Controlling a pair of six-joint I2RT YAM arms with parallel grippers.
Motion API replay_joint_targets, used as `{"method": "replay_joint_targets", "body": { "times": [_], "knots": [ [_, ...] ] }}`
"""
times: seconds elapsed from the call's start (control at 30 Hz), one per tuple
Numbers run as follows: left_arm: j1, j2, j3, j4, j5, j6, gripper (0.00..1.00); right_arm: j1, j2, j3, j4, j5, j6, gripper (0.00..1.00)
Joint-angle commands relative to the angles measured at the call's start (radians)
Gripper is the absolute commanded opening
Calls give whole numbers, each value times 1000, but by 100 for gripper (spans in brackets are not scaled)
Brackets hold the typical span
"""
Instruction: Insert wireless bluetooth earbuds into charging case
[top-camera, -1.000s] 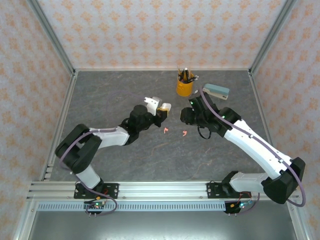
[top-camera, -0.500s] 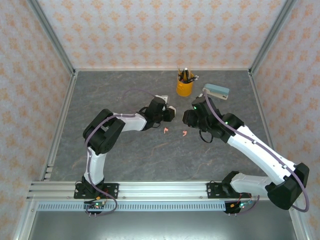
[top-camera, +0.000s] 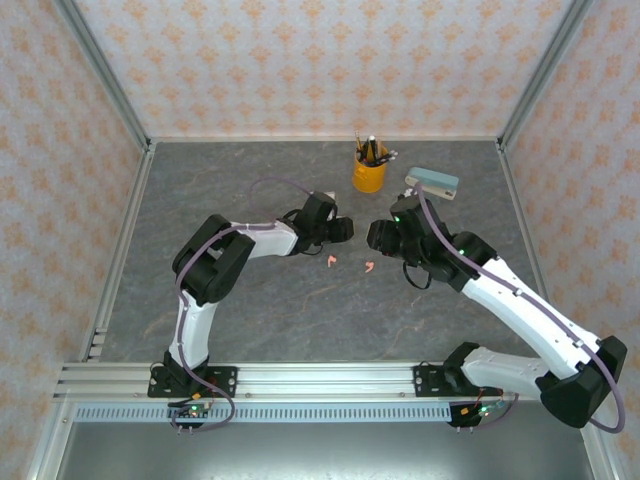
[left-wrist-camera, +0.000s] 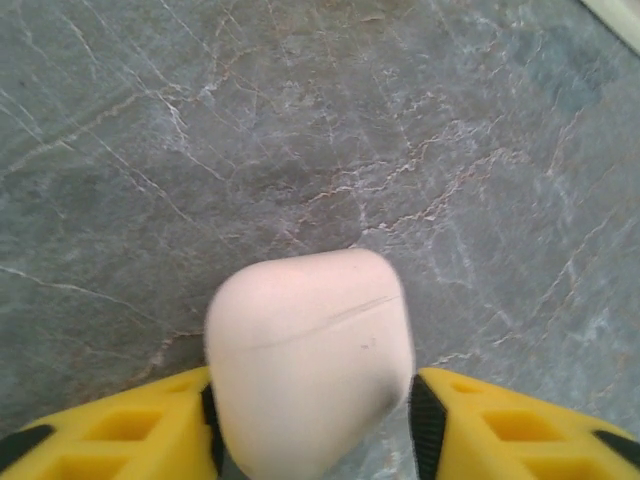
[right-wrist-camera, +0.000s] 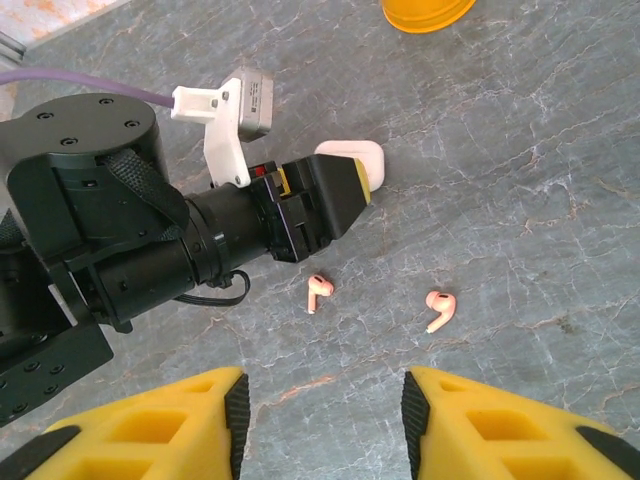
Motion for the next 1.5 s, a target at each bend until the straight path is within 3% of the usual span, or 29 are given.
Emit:
{"method": "replay_joint_targets", "body": {
  "times": [0.0, 0.2, 0.53, 0.63, 0.77, 0.93, 1.1, 1.3, 1.47],
  "knots": [
    [20, -26, -3, -37, -38, 2, 62, -3, -22, 7, -11, 35, -1, 48],
    [52, -128, -44, -64, -64, 31, 81, -2, -26, 22, -18, 38, -5, 52],
    [85, -436, -98, -178, -166, 129, 88, -2, -12, 26, -13, 54, -2, 66],
    [95, -534, -113, -225, -263, 134, 100, -2, 24, 29, -1, 36, -2, 70],
    [109, -663, -168, -254, -433, 107, 100, 1, 93, 39, 21, 11, 16, 71],
    [155, -781, -235, -325, -638, -18, 100, 25, 231, 78, 51, -7, 63, 73],
    [221, -815, -253, -424, -674, -54, 100, 81, 414, 184, 59, 15, 120, 76],
    [283, -865, -326, -413, -722, -99, 100, 139, 686, 391, 24, 44, 223, 79],
    [389, -912, -392, -401, -734, -181, 100, 172, 908, 594, -57, 90, 314, 82]
  ]
}}
